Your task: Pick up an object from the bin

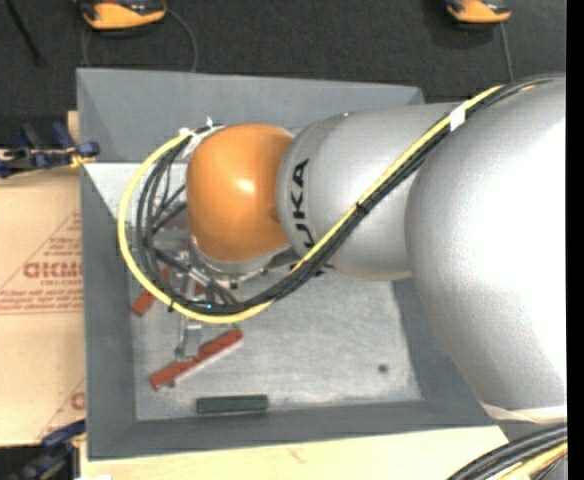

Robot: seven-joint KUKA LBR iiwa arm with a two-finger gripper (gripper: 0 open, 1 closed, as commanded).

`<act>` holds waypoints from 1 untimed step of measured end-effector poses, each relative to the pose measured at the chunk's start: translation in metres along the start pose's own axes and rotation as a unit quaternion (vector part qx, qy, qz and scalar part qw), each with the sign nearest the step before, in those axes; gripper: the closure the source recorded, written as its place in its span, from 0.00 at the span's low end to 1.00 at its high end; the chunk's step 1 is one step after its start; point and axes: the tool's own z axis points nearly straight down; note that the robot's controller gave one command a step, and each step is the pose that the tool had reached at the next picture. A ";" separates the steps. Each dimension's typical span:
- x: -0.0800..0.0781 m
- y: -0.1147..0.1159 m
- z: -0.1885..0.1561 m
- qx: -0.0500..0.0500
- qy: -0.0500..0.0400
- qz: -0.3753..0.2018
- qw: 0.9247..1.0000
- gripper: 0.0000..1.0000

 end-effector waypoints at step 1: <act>0.062 -0.069 0.080 0.002 -0.001 -0.054 0.999 0.00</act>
Offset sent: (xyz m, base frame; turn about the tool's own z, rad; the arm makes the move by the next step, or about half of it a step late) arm -0.0629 -0.0647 -0.0793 -0.1145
